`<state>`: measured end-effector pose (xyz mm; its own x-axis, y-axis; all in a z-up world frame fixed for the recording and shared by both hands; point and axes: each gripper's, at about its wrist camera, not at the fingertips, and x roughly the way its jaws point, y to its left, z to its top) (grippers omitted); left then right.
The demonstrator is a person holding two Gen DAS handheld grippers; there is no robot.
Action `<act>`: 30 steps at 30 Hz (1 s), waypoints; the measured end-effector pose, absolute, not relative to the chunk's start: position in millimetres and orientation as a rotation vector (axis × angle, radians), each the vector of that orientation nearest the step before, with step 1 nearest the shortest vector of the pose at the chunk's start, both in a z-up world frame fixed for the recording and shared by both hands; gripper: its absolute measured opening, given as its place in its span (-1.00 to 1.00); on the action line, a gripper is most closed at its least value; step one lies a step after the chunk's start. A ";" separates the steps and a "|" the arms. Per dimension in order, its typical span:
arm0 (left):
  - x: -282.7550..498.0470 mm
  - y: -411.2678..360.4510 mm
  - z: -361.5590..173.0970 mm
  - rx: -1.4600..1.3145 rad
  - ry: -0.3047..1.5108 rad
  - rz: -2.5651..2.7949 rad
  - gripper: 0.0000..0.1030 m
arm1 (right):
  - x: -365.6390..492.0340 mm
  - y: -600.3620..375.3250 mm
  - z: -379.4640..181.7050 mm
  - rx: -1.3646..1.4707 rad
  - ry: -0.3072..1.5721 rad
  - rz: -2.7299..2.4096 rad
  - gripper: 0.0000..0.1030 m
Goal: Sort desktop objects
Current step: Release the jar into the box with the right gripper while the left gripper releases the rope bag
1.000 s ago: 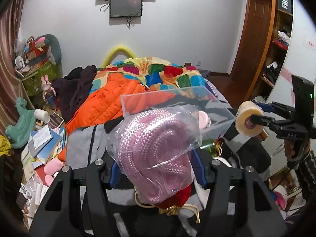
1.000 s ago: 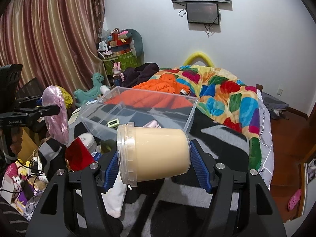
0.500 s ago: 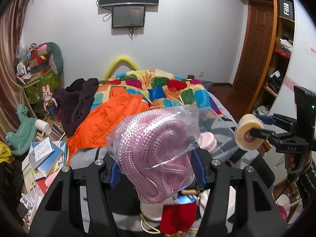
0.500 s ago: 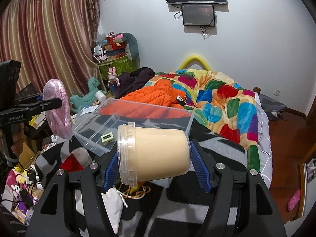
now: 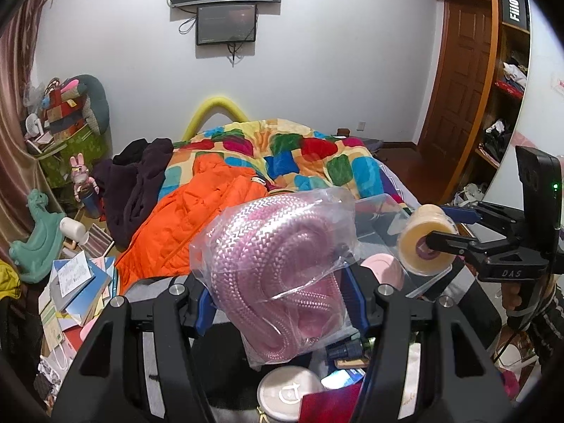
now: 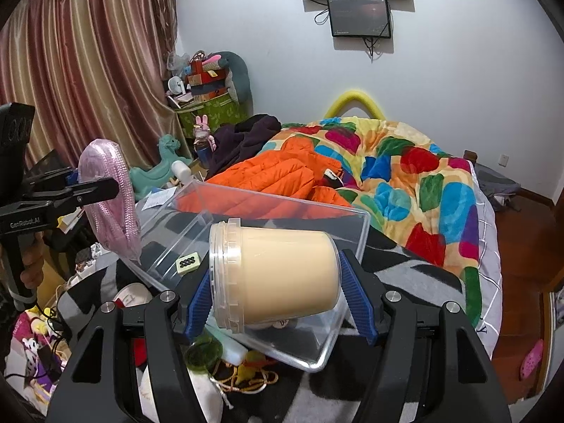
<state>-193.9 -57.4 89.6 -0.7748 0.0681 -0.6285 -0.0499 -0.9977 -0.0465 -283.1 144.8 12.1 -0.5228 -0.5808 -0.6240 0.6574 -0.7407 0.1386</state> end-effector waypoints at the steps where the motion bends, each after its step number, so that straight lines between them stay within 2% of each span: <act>1: -196.9 -56.5 87.9 -1.032 -0.038 2.899 0.15 | -284.8 142.8 10.9 0.867 0.147 -2.247 0.22; 21: -259.3 -45.0 45.8 -1.164 0.006 2.836 0.15 | -329.6 112.8 -17.4 0.929 0.193 -2.290 0.22; 30: -274.5 -40.7 27.0 -1.232 0.001 2.798 0.15 | -328.2 104.3 -29.1 0.967 0.273 -2.255 0.22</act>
